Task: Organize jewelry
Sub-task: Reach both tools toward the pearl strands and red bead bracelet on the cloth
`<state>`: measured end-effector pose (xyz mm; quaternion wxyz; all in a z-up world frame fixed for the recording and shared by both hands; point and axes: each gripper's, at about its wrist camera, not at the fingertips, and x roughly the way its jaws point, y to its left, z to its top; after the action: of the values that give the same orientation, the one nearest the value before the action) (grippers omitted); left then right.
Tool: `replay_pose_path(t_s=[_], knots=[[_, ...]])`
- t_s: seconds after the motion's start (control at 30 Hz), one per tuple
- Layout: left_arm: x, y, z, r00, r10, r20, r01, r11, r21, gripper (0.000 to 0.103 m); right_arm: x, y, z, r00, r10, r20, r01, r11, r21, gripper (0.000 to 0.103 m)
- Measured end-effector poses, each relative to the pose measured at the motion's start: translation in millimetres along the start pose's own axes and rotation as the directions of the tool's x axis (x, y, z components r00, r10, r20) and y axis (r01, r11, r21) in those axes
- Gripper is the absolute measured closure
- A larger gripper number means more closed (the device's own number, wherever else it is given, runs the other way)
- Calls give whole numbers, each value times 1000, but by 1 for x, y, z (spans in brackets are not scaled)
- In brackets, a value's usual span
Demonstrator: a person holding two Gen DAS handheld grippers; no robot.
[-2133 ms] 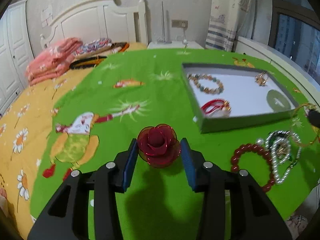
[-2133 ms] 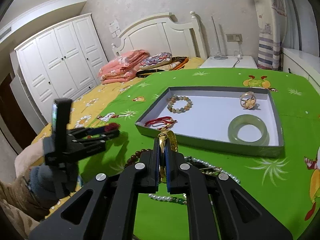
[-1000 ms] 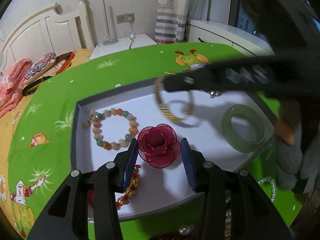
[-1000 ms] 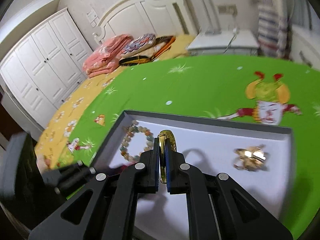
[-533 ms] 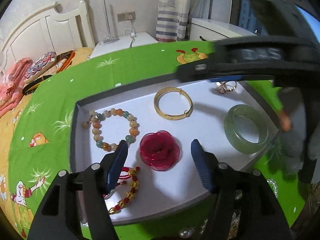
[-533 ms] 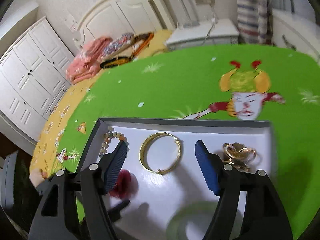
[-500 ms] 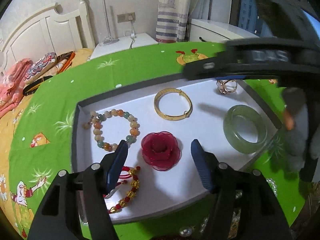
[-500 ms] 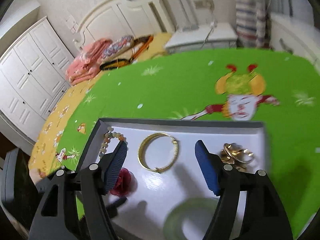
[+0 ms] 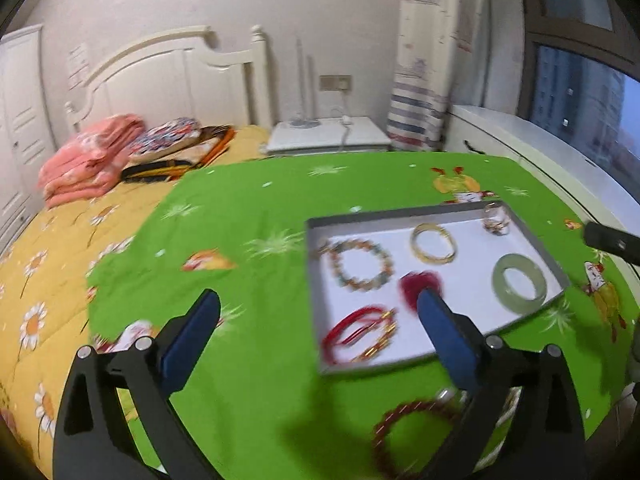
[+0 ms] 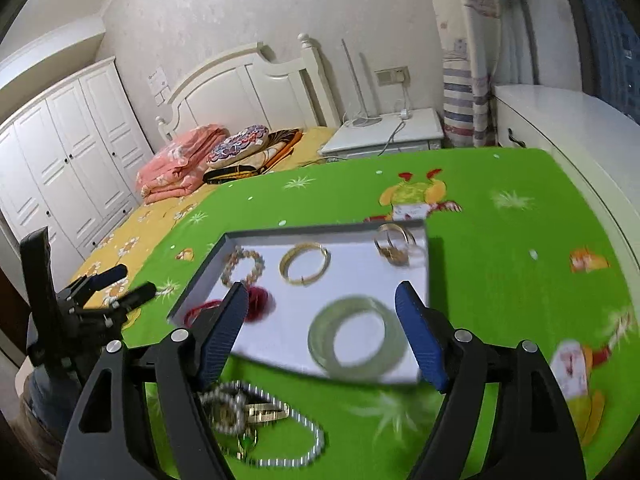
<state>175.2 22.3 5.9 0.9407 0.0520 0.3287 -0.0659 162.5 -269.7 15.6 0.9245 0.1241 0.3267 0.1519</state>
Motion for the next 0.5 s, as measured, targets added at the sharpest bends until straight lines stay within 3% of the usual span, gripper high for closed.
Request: replay_pose_path(t_s=[0.27,0.5], knots=[[-23,35,-48,998,36,-52,-39,997,-66,7,-18,-9,-49,999,-8,-33,10,998,61,30],[-20,32,-83,993,14,-119,-22,997,-70,7,-23,5,-84,997,-14,-77,17,999,33,30]])
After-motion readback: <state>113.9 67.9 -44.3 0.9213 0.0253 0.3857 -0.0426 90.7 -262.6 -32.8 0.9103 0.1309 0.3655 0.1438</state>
